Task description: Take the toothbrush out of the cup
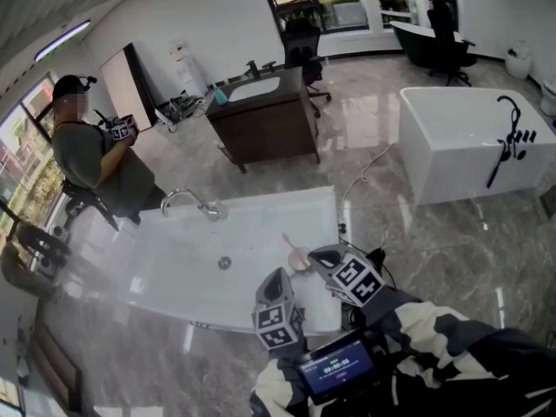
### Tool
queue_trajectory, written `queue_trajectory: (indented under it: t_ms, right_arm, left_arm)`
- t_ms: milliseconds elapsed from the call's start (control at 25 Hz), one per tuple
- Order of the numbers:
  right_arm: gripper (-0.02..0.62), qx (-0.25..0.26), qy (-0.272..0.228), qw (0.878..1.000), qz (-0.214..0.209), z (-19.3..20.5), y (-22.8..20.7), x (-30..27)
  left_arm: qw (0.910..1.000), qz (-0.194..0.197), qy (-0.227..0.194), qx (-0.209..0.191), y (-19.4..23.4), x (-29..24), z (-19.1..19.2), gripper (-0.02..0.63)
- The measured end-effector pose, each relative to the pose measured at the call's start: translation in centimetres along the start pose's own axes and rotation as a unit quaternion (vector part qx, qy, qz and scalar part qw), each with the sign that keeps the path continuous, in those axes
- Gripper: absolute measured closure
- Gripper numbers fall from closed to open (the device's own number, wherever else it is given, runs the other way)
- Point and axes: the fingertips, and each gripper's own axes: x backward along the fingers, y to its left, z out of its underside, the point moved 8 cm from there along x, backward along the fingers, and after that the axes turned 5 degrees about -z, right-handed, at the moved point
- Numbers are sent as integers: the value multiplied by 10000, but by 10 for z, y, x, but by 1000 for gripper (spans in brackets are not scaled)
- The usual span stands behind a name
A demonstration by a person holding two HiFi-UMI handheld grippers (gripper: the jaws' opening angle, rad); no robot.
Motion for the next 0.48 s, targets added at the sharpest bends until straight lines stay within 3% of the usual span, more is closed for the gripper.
queue_trajectory:
  t_ms: [480]
  right_arm:
    - [600,-44,196,9988,453,-8,-15,-55]
  left_arm:
    - [9987,498,106,-78,44,-45,0,601]
